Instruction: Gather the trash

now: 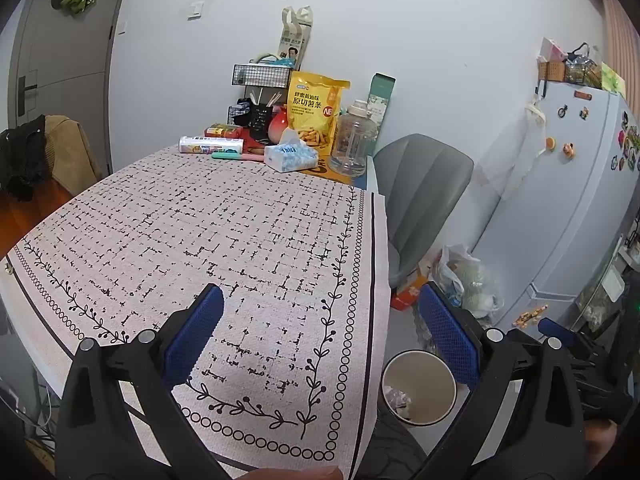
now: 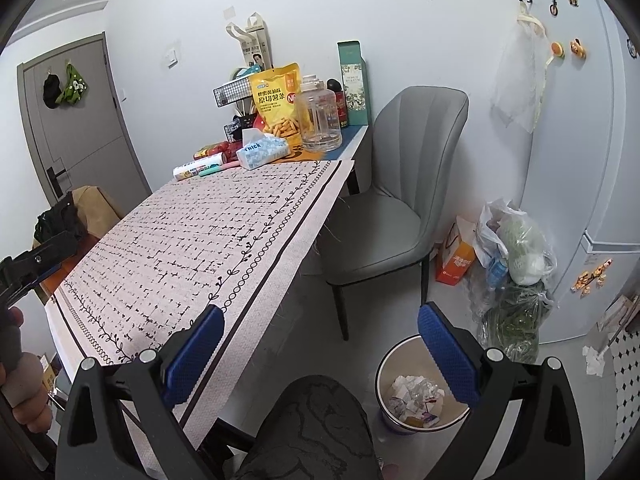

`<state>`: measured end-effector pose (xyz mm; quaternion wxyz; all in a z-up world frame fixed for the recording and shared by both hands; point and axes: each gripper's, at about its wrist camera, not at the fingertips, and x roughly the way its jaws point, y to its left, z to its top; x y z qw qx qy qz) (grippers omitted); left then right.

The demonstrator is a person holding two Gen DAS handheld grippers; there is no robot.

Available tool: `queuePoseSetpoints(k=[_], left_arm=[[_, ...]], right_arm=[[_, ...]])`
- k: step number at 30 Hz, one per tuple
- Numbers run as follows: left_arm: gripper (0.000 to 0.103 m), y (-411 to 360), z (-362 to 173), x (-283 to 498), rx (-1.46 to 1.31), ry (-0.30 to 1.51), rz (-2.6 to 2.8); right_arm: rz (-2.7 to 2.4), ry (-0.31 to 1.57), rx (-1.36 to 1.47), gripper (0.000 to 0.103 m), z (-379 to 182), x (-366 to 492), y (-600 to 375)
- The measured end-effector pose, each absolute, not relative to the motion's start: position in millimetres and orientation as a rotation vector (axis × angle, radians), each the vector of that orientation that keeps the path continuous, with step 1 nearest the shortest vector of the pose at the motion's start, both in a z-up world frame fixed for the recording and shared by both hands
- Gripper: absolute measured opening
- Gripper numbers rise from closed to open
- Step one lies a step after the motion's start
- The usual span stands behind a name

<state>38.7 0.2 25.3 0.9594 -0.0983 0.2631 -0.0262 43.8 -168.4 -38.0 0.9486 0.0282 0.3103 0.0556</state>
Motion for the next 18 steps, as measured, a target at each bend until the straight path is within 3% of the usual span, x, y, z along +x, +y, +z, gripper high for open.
queuePoseSetpoints(k=[18], left_arm=[[0.097, -4.9, 24.3, 40.6, -0.192, 0.544, -0.061]], right_arm=[[0.11, 0.635, 0.065, 0.095, -37.0, 44.0, -171.1]])
